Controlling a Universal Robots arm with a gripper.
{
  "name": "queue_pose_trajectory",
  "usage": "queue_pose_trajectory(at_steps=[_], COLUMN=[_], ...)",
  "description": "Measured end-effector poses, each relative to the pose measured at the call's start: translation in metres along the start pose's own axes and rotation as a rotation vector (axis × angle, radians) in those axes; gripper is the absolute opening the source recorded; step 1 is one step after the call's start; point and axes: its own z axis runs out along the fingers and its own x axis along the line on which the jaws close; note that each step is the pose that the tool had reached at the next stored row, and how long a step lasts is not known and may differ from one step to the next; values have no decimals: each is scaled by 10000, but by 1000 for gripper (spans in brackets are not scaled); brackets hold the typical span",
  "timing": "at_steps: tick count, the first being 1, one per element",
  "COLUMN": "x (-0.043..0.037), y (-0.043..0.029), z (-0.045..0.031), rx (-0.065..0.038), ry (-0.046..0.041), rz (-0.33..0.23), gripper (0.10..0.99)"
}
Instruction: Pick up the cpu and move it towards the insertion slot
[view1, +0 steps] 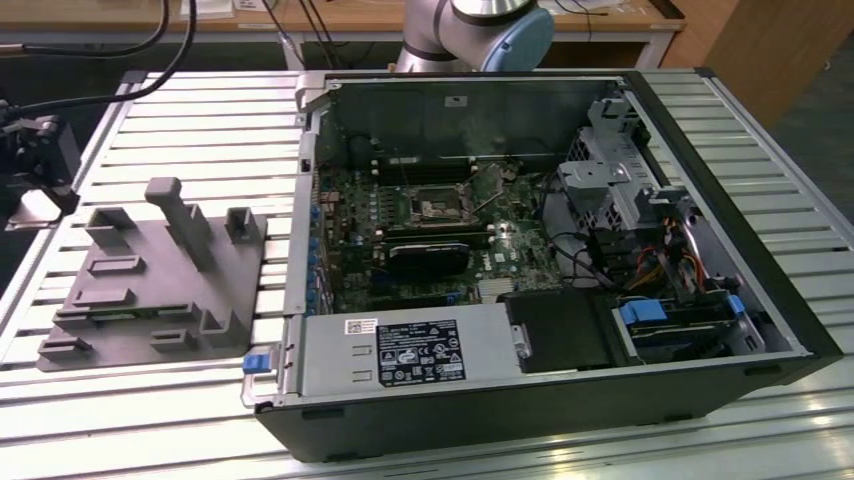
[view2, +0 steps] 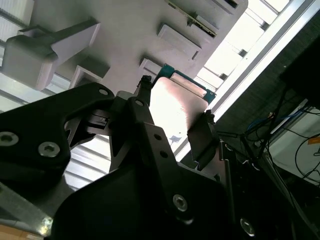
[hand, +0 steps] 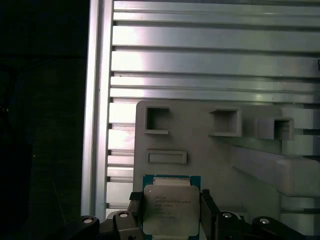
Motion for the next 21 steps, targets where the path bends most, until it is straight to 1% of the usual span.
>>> queue_pose_trajectory(at_steps=[4,7,9,15,21], x=[0,0,0,0,1], y=[3,5,8,17,33], z=[-55,-117,-173,-370,-622], rx=[0,0,0,0,0], ry=[0,-1,0,-1,-1], rz=[0,0,0,0,0], gripper=[545,545,545,545,545])
